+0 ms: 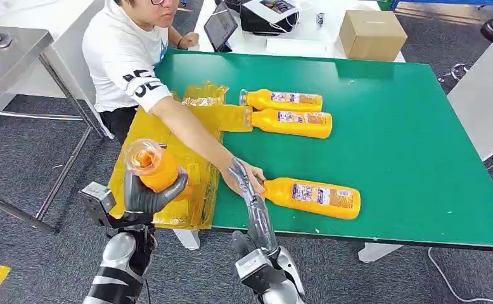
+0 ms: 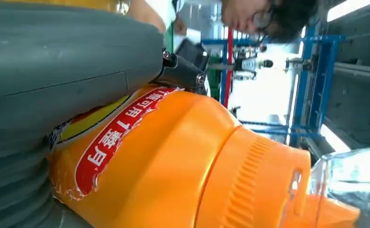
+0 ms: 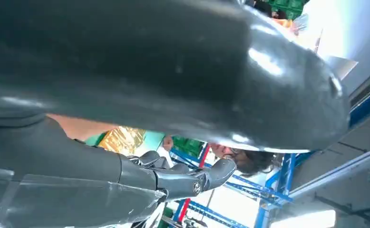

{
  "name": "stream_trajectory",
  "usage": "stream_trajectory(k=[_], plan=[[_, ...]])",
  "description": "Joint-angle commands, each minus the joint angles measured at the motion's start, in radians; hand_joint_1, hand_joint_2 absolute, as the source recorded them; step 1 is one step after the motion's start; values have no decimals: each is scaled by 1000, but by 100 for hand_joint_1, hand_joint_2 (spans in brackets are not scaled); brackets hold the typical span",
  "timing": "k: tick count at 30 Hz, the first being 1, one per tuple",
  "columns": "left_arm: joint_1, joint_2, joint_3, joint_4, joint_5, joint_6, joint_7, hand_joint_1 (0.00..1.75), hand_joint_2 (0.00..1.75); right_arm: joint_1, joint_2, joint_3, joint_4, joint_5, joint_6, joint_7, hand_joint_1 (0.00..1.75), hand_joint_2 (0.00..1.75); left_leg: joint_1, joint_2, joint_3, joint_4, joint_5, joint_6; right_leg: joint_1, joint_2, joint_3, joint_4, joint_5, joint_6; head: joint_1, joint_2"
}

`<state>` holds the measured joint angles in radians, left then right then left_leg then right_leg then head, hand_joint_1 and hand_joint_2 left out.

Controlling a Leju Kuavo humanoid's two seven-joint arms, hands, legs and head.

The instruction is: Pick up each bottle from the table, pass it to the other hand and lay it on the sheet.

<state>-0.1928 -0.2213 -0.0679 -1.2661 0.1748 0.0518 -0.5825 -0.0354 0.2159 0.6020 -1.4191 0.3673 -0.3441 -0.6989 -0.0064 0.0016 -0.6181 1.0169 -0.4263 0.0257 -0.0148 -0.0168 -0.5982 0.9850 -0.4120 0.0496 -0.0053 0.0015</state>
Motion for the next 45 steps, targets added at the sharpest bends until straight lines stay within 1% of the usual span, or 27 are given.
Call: stream_trajectory(k=[1,2,3,6,9,10,11,12,19,20,21,23,24,25,27,28,30,31,32,33,34,37,39,40,42,43,45], plan=[[-146,43,89,163,-196,204,-69,175,175,-31,-56,16,-75,-52,-96,1,0,0,1,0,2,0,-1,-2,1,0,2,0,-1,-2,0,0],[-155,48,92,167,-228,226,-69,175,175,-34,-59,16,-86,-60,-115,1,0,0,1,0,5,-1,-1,-2,1,1,5,-1,-1,-2,0,0],[-167,57,86,177,-306,272,-75,175,175,-31,-55,5,-121,-91,-130,1,0,0,1,0,2,0,-1,-2,1,1,2,0,-1,-2,0,0],[-199,80,64,214,-470,372,-69,175,175,-36,-52,-9,-155,-125,-142,1,0,0,2,-1,3,0,-1,-2,2,1,4,0,-1,-2,0,0],[-268,144,1,366,-805,492,2,175,175,-51,-45,-28,-147,-151,-122,1,0,0,1,-1,3,-1,0,-2,1,0,3,0,-1,-2,0,0],[-283,152,-3,401,-842,483,12,175,175,-54,-46,-29,-146,-154,-120,1,0,0,1,-1,4,-1,0,-2,1,0,4,-1,-1,-2,0,0],[-308,176,-26,475,-938,475,16,175,175,-60,-49,-25,-157,-167,-127,1,0,0,0,-1,3,-1,0,-1,0,0,3,-1,0,-1,0,0],[-319,191,-42,519,-989,477,29,175,175,-62,-49,-28,-155,-182,-118,1,0,0,1,-1,5,-2,0,-2,1,1,5,-1,0,-2,0,0],[-322,194,-50,539,-1020,482,33,175,175,-60,-48,-29,-158,-183,-116,1,0,0,2,1,4,0,-1,-3,2,2,4,0,-1,-2,0,0],[-327,208,-72,555,-1064,468,44,175,175,-61,-47,-32,-155,-192,-107,1,0,0,1,0,3,-1,0,-3,1,1,3,0,0,-1,0,0],[-329,215,-79,570,-1083,456,49,175,175,-61,-46,-35,-152,-195,-99,1,0,0,2,0,6,-1,-1,-3,1,1,6,-1,-1,-2,0,0],[-337,230,-89,607,-1110,418,50,175,175,-60,-42,-42,-146,-195,-82,1,0,0,2,0,5,-1,0,-3,1,2,4,0,-1,-2,0,0],[-341,236,-93,626,-1116,395,48,175,175,-60,-41,-44,-147,-197,-75,1,0,0,2,1,6,-1,-1,-4,2,3,6,-1,-1,-3,0,0],[-345,245,-104,651,-1128,358,42,175,175,-57,-40,-49,-152,-202,-68,1,0,0,2,1,5,0,-1,-3,2,3,4,0,0,-2,0,0],[-339,248,-105,657,-1132,356,40,175,175,-56,-40,-53,-149,-207,-64,1,0,0,2,2,7,-1,-1,-4,2,3,6,-1,-1,-3,0,0],[-339,250,-107,672,-1136,339,41,175,175,-53,-37,-62,-142,-212,-52,1,0,0,2,1,3,0,0,-3,1,2,3,0,0,-2,0,0],[-323,255,-98,675,-1133,341,43,175,175,-42,-33,-71,-126,-212,-36,1,0,0,2,1,5,-1,0,-4,2,2,5,-1,-1,-3,0,0],[-313,247,-71,672,-1099,335,23,175,175,-37,-31,-75,-120,-214,-27,1,0,0,1,0,3,-1,0,-3,1,2,3,-1,0,-2,0,0],[-308,241,-57,668,-1078,327,10,175,175,-36,-30,-75,-113,-212,-24,1,0,0,2,1,6,-1,-1,-4,2,2,5,-1,-1,-2,0,0],[-296,230,-36,659,-1046,306,-7,175,175,-35,-23,-79,-97,-215,-15,1,0,0,1,1,4,-1,0,-3,1,2,3,-1,0,-1,0,0],[-286,225,-30,651,-1036,297,-12,175,175,-36,-19,-81,-82,-213,-8,1,0,0,2,1,5,-1,-1,-3,1,2,5,-1,-1,-2,0,0],[-262,217,-15,634,-1003,252,-27,175,175,-40,-8,-85,-50,-209,8,1,0,0,2,1,8,-3,-1,-4,2,3,8,-3,-1,-2,0,0],[-256,216,-10,626,-991,237,-32,175,175,-41,-4,-88,-40,-209,13,1,0,0,2,2,8,-3,-1,-4,2,4,8,-3,-1,-2,0,0],[-256,216,-10,626,-991,237,-32,175,175,-41,-4,-88,-40,-209,13,1,0,0,1,2,5,-1,-1,-3,1,3,5,-1,-1,-2,0,0],[-258,216,-10,625,-991,237,-32,175,175,-41,-4,-89,-40,-209,13,1,0,0,2,2,8,-2,-2,-4,2,4,8,-2,-1,-3,0,0],[-258,216,-10,625,-991,237,-32,175,175,-41,-4,-89,-40,-209,13,1,0,0,1,0,5,-2,0,-3,1,2,5,-2,0,-2,0,0],[-258,216,-10,625,-991,237,-32,175,175,-41,-4,-89,-40,-209,13,1,0,0,1,0,4,-1,0,-3,1,2,4,-1,0,-1,0,0]])
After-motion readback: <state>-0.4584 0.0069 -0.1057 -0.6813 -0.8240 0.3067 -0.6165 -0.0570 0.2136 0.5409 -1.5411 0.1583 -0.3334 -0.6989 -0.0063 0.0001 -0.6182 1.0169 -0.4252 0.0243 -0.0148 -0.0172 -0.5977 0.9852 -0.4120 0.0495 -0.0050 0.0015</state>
